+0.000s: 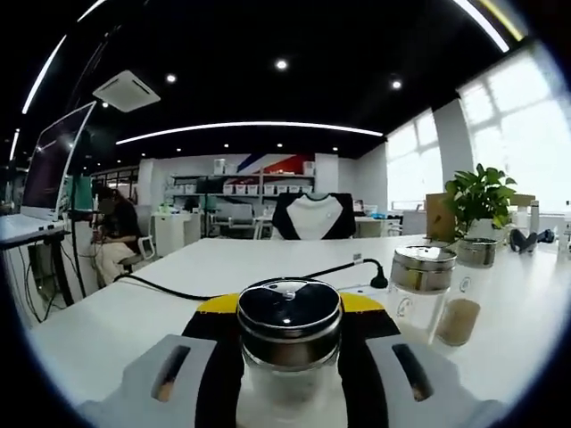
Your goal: Rotate the seasoning bottle until the label or dispensing opening points toward the visible target arrow and the bottle remains upright within the marked orientation range
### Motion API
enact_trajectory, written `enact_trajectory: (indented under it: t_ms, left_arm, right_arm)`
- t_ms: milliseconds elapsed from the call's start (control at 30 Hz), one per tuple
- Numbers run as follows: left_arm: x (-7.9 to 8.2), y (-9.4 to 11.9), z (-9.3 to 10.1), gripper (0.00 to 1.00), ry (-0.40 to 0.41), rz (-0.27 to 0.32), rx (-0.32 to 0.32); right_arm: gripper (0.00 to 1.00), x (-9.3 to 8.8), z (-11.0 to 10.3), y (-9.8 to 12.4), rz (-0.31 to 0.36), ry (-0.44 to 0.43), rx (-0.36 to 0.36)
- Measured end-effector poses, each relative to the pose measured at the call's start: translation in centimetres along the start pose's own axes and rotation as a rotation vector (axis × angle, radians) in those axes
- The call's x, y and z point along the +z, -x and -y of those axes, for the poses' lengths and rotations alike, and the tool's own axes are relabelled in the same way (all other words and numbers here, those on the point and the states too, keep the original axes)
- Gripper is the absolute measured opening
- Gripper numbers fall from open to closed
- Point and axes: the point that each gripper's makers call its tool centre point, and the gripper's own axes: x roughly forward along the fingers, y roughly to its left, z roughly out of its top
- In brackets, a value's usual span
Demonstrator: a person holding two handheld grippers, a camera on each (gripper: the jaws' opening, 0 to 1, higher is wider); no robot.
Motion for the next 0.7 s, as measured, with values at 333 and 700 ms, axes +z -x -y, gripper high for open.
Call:
enact_trajectory:
  t_ms: [333, 700]
  left_arm:
    - [2.5, 2.8, 0.0, 0.4, -0.002, -0.012, 0.002]
    - [5.2, 6.2, 3.4, 0.4, 0.021, 0.034, -0.127]
  right_arm:
    - [0.73, 0.8, 0.0, 1.2, 0.022, 0.005, -0.012]
    - [0.73, 1.2, -0.8, 1.5, 0.029, 0.018, -0.005]
